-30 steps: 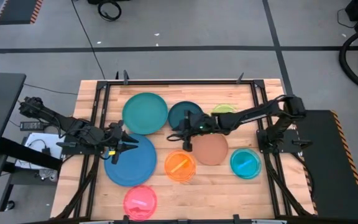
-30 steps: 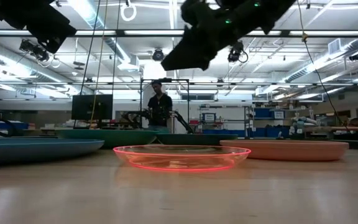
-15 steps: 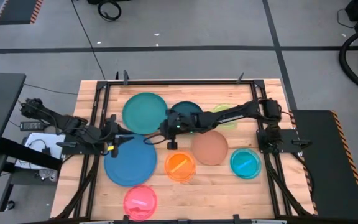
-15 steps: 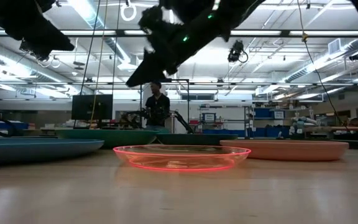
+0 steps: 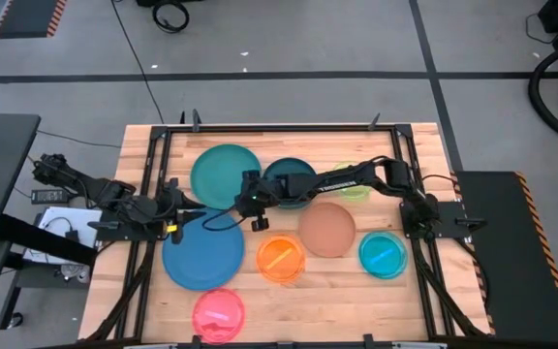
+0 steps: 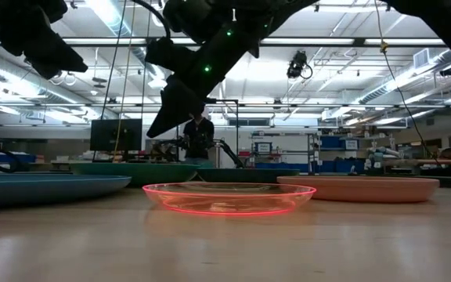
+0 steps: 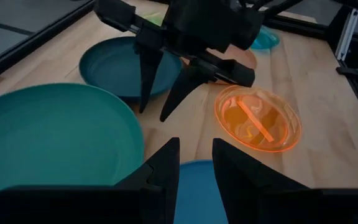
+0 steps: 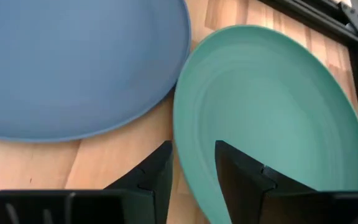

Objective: Stack plastic plates
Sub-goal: Stack the green plate on top of the blue plate

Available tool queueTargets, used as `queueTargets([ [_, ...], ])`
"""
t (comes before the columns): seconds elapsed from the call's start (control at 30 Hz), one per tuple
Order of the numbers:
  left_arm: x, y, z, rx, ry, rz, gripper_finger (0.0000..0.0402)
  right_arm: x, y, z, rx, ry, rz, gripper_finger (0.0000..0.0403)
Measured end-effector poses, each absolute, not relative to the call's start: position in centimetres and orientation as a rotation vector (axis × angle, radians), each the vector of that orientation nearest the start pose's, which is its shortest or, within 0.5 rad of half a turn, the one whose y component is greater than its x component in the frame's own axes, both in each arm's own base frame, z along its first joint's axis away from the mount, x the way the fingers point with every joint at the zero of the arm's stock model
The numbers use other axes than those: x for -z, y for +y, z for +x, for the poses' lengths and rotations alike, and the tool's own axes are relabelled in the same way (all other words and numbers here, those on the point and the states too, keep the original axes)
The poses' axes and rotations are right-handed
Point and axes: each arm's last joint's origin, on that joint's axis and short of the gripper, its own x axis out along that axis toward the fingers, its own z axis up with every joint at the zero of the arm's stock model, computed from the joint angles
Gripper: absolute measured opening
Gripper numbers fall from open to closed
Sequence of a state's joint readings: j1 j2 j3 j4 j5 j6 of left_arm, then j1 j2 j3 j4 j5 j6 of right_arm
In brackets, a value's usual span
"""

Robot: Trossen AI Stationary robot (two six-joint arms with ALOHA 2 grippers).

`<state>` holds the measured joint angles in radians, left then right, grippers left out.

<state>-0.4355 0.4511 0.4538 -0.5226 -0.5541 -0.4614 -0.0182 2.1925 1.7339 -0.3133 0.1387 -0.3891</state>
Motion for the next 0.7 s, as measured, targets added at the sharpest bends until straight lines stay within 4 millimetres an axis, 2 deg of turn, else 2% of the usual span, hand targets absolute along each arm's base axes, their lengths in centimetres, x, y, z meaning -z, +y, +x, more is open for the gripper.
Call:
queueTargets([
  [0.2,-23.4,-3.2,10.4,-0.218,0.412,-0.214,0.0103,-20.0,-1.9,48.8,-0.016,0.788,-0.465,0.0186],
  [0.3,-23.4,-3.2,10.4,-0.222,0.409,-0.235,0.0103,-19.4,-2.5,48.9,-0.046,0.796,-0.470,0.0200],
  [0.43,-23.4,-3.2,10.4,-0.221,0.407,-0.236,0.0103,-18.2,-3.2,48.8,-0.063,0.850,-0.457,0.0201],
  [0.7,-23.4,-3.2,10.4,-0.221,0.404,-0.238,0.0103,-17.8,-3.3,48.7,-0.093,0.866,-0.511,0.0188],
])
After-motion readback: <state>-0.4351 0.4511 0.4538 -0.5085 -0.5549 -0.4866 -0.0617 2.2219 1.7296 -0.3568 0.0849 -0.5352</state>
